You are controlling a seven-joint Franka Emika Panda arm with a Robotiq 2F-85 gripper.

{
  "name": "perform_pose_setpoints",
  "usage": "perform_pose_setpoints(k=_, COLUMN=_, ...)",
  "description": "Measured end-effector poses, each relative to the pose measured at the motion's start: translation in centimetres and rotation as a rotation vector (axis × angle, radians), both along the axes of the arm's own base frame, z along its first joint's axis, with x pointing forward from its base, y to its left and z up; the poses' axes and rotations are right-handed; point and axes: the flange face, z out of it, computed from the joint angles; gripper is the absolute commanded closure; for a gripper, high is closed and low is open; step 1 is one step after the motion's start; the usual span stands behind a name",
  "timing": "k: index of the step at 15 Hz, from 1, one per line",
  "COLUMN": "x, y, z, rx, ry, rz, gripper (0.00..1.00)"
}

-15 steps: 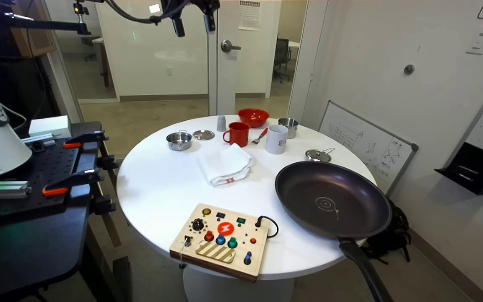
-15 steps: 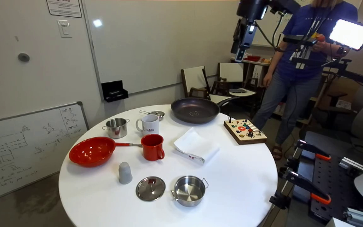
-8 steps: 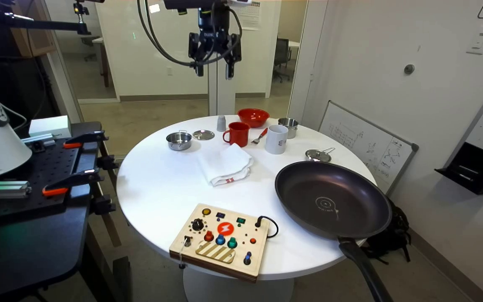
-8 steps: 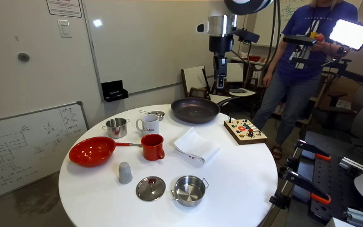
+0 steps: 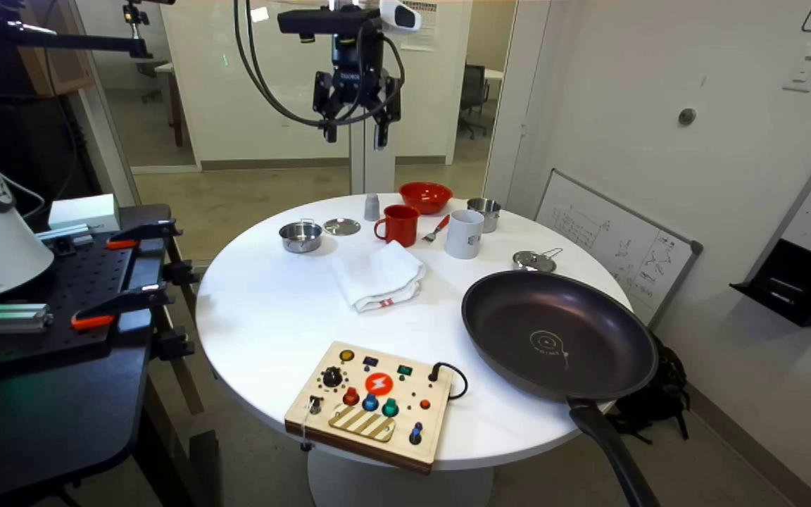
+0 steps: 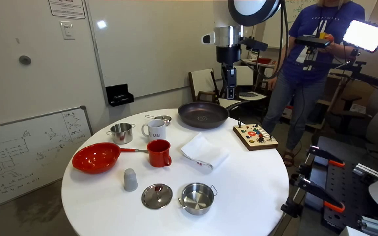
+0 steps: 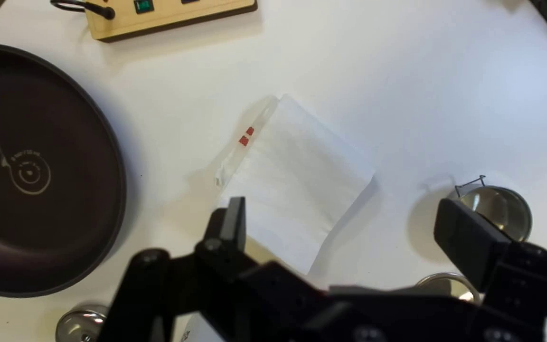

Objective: Put the towel in the pan

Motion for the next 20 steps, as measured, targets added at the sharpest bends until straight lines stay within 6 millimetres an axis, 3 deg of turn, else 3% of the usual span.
perform_pose_setpoints(k=11, x=3.1, y=-1.0, z=-6.8, rx=0.015, ry=-0.11, rz=-0.019, gripper=0.0)
perform_pose_setpoints(k=17, x=3.8, y=-0.7, z=-5.6, rx=0.009, ry=-0.185, rz=0.004, gripper=0.0)
perform_pose_setpoints(k=20, x=4.1, y=-0.7, z=-6.5, rx=-0.01, ry=-0.227, rz=0.025, gripper=0.0)
